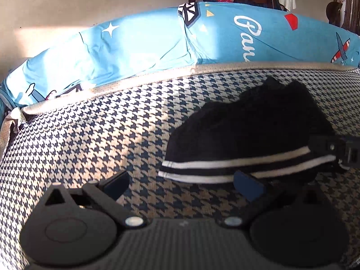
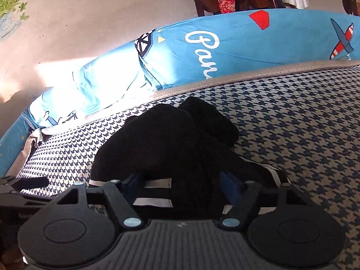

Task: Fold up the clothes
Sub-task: 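Lower the right gripper onto the black striped pants and close it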

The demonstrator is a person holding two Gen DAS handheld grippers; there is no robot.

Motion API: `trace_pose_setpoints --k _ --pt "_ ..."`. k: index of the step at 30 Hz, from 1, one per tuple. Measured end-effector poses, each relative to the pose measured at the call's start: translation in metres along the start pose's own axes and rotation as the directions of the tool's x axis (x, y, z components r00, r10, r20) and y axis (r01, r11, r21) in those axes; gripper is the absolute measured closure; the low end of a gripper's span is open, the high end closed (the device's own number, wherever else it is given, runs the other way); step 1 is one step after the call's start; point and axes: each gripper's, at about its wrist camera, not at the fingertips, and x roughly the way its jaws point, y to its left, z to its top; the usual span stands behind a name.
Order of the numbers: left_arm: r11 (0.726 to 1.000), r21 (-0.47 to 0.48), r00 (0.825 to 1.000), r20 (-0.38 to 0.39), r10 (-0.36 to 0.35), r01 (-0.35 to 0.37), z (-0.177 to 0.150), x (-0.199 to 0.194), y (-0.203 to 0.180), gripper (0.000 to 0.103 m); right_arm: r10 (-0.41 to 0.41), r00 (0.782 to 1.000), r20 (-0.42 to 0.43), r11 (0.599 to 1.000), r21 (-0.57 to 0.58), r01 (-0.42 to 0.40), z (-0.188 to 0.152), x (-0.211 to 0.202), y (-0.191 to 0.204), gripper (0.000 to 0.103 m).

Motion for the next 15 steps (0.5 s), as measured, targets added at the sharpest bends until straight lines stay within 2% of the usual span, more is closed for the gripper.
trace_pose_setpoints --k 1,5,9,15 --pt "1.000 -0.006 1.000 0.013 0.004 -0.004 0.004 0.002 0.002 0.000 0.009 1.000 -0.001 1.000 0.000 -0.009 0.000 0.003 0.001 0.052" --pt "0.997 -0.081 1.000 0.021 0.005 -0.003 0.006 0.010 0.018 0.000 0.038 0.999 0.019 0.999 -0.012 -0.038 -0.004 0.006 0.010 0.075" --pt "0.989 -0.140 0.999 0.008 -0.049 0.049 0.004 0.012 0.031 0.000 0.093 0.994 0.055 0.987 -0.136 -0.085 -0.012 -0.001 0.035 0.077" --pt "0.987 -0.149 0.998 0.032 -0.057 0.061 0.003 0.006 0.036 0.000 0.227 0.973 -0.032 0.940 -0.256 -0.227 -0.035 0.005 0.076 0.078"
